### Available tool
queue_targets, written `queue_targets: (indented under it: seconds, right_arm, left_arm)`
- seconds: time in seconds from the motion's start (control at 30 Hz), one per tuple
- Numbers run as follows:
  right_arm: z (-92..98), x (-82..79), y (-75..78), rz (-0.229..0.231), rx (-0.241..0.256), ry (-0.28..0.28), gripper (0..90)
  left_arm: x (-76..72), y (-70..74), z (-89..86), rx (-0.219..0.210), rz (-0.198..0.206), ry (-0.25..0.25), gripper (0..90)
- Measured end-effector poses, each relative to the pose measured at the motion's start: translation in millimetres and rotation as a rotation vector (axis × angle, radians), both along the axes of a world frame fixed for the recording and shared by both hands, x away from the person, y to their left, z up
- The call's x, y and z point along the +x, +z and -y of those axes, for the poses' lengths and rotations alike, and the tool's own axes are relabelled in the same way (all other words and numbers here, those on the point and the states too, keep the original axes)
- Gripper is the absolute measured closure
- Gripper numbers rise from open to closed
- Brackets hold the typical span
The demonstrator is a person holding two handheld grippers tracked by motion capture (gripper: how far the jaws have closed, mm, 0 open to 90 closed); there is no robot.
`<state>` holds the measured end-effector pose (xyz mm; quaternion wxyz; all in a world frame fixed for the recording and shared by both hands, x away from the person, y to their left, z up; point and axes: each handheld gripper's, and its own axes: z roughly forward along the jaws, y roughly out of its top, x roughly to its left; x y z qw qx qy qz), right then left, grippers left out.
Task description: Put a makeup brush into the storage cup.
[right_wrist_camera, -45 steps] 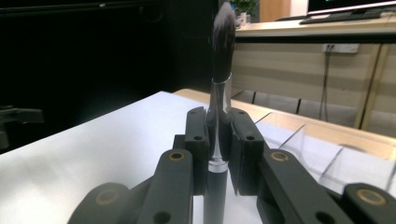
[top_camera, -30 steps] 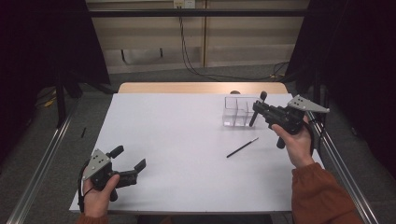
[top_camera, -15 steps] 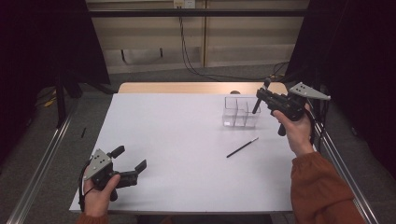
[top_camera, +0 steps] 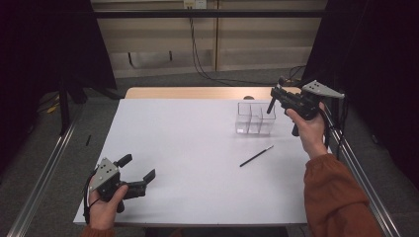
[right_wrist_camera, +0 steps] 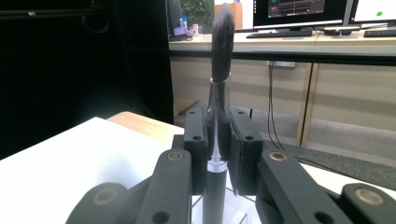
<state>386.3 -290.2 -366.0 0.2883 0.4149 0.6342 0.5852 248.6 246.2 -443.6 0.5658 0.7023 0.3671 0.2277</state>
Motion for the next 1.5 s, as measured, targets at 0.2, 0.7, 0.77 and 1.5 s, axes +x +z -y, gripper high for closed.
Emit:
queue_targets:
  seconds: [0.2,0.7,0.77,1.5]
  right_arm:
    - [-1.1,8.4,-7.7,-0.013,-0.005,-0.026,79.6]
    - [-0.3,18.8,-17.2,-0.018,-0.025,-0.076,79.6]
    - [-0.6,18.7,-19.0,-0.023,-0.028,-0.073,79.6]
    - [2.2,21.2,-41.3,-0.074,-0.038,-0.067,79.6]
  left_arm:
    - [0.4,-0.2,0.1,0.008,0.002,0.001,2.0]
    - [0.5,-0.3,0.1,0.01,0.001,-0.002,2.0]
    - [0.2,0.0,0.2,0.011,0.002,-0.003,2.0]
    - [0.5,-0.3,1.0,0.007,0.002,-0.003,2.0]
